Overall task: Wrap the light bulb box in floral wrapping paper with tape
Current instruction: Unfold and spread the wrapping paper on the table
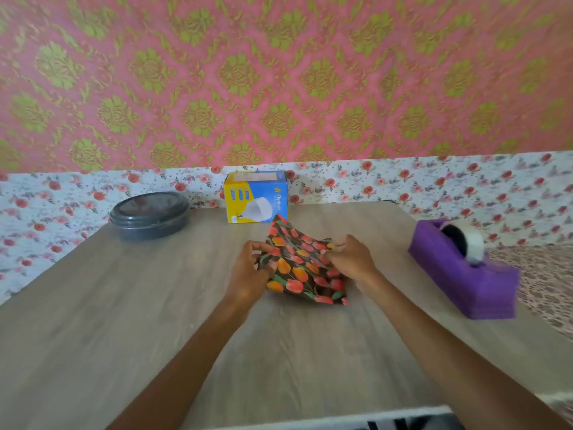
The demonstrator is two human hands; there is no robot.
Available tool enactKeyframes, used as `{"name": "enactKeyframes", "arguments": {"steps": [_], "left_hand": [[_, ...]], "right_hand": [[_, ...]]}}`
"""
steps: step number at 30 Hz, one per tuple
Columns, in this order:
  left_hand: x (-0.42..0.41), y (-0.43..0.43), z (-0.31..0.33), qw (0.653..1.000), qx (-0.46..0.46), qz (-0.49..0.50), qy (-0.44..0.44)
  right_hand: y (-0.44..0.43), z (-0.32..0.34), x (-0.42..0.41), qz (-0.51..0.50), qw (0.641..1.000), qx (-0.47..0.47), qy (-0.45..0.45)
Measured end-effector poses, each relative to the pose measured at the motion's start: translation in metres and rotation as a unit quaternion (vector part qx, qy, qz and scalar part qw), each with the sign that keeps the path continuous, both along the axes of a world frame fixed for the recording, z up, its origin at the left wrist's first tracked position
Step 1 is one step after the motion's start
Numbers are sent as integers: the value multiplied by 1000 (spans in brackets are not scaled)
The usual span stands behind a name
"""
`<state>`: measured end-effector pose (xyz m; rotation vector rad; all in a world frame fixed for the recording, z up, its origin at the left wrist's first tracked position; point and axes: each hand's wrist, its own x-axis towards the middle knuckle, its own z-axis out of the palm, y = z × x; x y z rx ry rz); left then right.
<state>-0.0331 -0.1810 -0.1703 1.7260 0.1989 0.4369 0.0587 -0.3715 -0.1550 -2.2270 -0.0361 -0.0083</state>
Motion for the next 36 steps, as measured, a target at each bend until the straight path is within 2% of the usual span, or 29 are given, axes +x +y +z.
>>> {"name": "enactKeyframes", "arguments": {"steps": [4, 7, 12, 17, 25, 27, 30, 31, 32, 34, 36], "left_hand": [[17, 34, 11, 1000, 16, -13, 5], [22, 43, 16, 999, 27, -19, 25], [17, 43, 21, 999, 37, -19, 23], [-9, 46, 10, 999, 3, -2, 36], [-38, 45, -14, 999, 41, 20, 29], [-38, 45, -10, 999, 19, 18, 39], [-38, 44, 1, 998, -48, 2, 48], [-39, 43, 4, 998, -45, 5, 43], [-39, 43, 7, 999, -13, 21, 26], [-36, 41, 13, 991, 110, 59, -42], [-33, 39, 25, 957, 253, 77, -121]], "right_hand": [[31, 2, 21, 11, 995, -98, 5], [47, 5, 23, 45, 978, -200, -41], [62, 7, 12, 121, 972, -196, -51], [64, -3, -22, 119, 969, -200, -88], [57, -14, -46, 144, 957, -222, -121], [59, -16, -43, 140, 958, -223, -118], [65, -17, -37, 117, 964, -198, -133], [67, -17, -35, 92, 969, -177, -147], [69, -16, -33, 66, 973, -148, -162], [76, -4, -34, 45, 985, -50, -161], [83, 23, -41, 69, 986, 105, -105]]}}
